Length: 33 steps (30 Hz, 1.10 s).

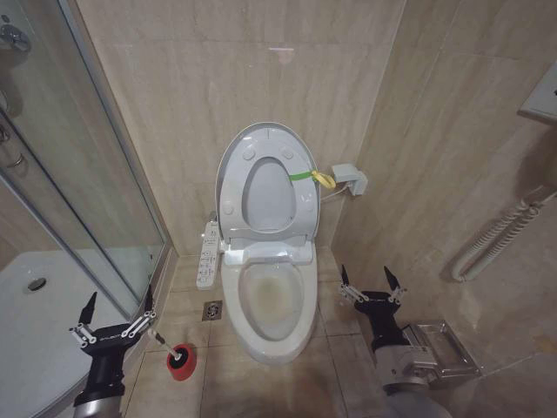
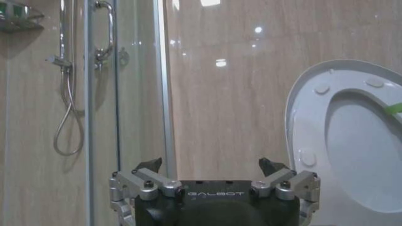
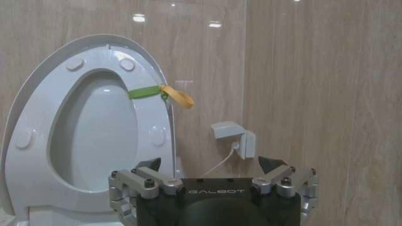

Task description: Open the toilet lid, clean the toilet bowl with a toilet brush, close the toilet lid, and flush.

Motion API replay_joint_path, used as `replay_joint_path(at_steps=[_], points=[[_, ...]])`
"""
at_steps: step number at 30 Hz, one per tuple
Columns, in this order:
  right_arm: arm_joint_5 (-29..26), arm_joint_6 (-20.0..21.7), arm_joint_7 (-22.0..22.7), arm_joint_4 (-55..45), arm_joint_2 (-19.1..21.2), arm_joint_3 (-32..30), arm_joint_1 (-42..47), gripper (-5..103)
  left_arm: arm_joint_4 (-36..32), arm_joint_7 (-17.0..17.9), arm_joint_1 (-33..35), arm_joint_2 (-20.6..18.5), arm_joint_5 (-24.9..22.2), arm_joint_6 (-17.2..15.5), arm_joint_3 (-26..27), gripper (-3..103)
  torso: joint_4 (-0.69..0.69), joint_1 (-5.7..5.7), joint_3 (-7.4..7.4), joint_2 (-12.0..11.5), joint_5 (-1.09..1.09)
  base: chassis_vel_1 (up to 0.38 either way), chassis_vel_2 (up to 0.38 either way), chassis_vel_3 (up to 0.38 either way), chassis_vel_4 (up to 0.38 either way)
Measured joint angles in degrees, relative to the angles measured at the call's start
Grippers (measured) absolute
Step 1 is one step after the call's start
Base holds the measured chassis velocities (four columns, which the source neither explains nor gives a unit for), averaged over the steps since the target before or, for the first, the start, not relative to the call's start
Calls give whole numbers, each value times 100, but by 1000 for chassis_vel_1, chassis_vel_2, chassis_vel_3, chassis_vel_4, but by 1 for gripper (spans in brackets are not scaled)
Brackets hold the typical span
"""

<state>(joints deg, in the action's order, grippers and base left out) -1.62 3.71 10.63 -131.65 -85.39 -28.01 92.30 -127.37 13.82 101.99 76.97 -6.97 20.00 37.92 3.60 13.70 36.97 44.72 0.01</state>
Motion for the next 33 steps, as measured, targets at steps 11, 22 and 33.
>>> replay_joint_path(at_steps=[11,22,33], points=[[0,0,0,0,0,0,0,100,41,22,13,79,186,4,-206,100,0,0,0,0,0,0,0,0,0],[0,0,0,0,0,0,0,100,49,194,36,60,319,-10,-217,100,0,0,0,0,0,0,0,0,0],[0,0,0,0,0,0,0,100,49,195,39,57,320,-13,-217,100,0,0,0,0,0,0,0,0,0]])
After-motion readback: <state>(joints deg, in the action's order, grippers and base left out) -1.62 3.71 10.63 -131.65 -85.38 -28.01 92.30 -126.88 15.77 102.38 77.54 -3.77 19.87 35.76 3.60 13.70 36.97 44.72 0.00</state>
